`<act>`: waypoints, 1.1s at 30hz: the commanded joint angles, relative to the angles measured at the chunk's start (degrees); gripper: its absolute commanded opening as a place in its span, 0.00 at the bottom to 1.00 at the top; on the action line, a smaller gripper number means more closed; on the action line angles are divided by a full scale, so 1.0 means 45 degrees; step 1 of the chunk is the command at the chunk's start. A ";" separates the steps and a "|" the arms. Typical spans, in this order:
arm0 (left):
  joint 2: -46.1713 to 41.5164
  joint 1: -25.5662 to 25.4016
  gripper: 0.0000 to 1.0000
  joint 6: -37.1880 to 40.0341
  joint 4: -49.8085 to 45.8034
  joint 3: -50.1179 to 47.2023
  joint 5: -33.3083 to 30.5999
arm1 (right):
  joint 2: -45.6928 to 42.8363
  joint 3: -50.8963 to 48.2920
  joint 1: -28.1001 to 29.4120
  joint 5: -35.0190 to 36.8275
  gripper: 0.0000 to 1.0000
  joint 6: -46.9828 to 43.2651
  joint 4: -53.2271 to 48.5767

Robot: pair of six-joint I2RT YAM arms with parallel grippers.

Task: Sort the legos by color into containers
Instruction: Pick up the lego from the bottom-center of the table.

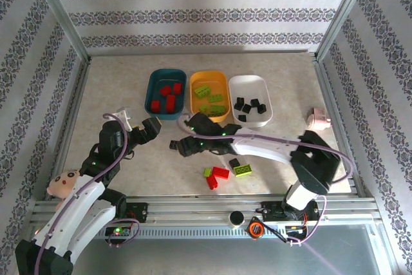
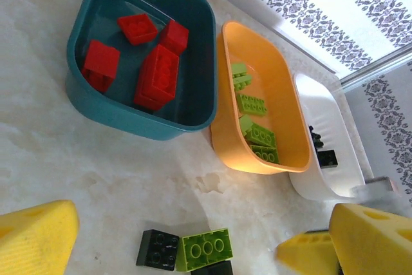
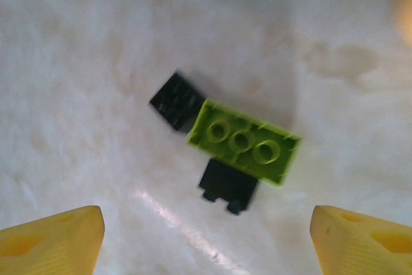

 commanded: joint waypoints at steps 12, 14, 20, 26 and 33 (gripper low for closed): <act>-0.0201 -0.0133 1.00 0.0044 -0.0661 0.0205 -0.0241 | 0.2572 0.1428 0.0510 0.1600 0.74 0.0013 -0.0830; -0.0198 -0.0141 1.00 0.0044 -0.0640 0.0196 -0.0257 | 0.2796 0.1610 0.0476 0.1647 0.72 -0.0006 -0.0784; -0.0187 -0.0131 1.00 0.0044 -0.0665 0.0172 -0.0265 | 0.3432 0.2180 0.0396 0.1533 0.63 -0.0045 -0.0716; -0.0124 -0.0126 1.00 0.0101 -0.0718 0.0203 -0.0296 | 0.3266 0.1970 0.0342 0.1402 0.44 -0.0080 -0.0737; 0.0141 -0.0141 1.00 0.0062 -0.0308 0.0168 -0.0040 | 0.0913 0.0202 0.0192 0.0984 0.32 -0.0242 0.0049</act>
